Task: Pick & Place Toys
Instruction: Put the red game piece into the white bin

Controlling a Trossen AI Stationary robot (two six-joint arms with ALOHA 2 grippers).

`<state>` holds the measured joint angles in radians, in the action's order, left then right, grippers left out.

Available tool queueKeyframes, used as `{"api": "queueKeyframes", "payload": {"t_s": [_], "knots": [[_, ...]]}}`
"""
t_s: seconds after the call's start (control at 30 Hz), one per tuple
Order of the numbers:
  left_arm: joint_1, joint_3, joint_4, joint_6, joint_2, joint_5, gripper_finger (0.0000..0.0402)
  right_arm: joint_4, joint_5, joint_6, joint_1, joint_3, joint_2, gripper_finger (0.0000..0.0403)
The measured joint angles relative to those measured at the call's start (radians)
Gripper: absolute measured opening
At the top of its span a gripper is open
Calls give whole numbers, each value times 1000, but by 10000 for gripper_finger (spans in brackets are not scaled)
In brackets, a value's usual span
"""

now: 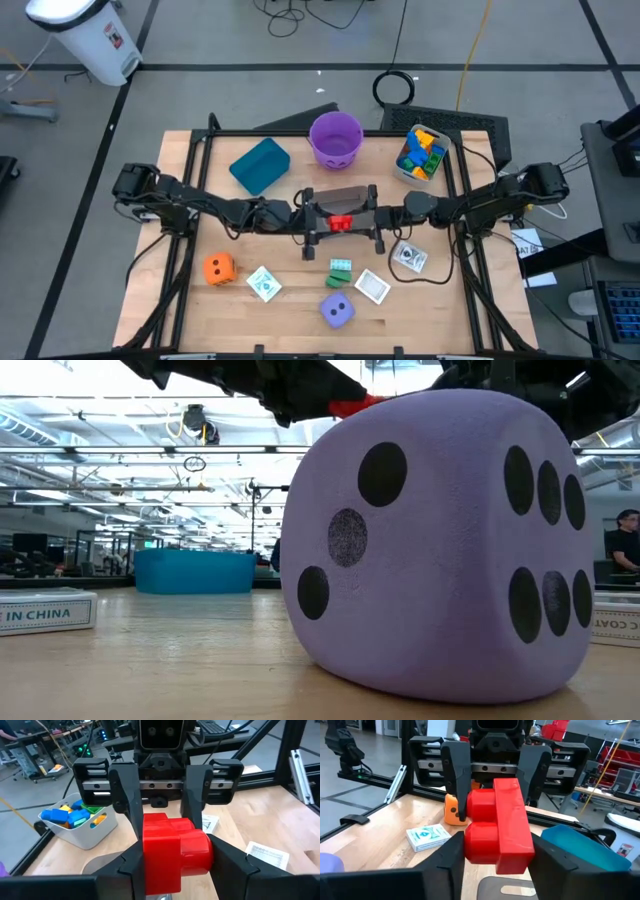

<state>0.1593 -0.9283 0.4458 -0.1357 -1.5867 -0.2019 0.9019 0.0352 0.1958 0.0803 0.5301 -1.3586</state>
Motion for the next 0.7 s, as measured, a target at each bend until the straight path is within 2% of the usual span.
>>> {"api": "queueKeyframes", "payload": {"t_s": [0.07,0.17,0.3,0.4,0.53,0.63,0.7], "knots": [[0,0,0,0,0,1,168,2,1,1,0,0,0,137],[0,0,-1,19,0,-3,185,1,2,0,0,0,1,133],[-1,0,-1,108,0,-31,240,0,-6,1,0,0,1,133],[-1,0,-9,105,11,-39,280,-29,-19,0,-1,0,19,141],[3,-1,-14,66,32,-41,316,-124,-106,10,-1,0,72,140],[4,-1,-22,64,45,-51,332,-228,-167,26,-4,0,138,135],[7,-1,-34,64,51,-50,337,-316,-244,28,-15,0,191,135]]}}
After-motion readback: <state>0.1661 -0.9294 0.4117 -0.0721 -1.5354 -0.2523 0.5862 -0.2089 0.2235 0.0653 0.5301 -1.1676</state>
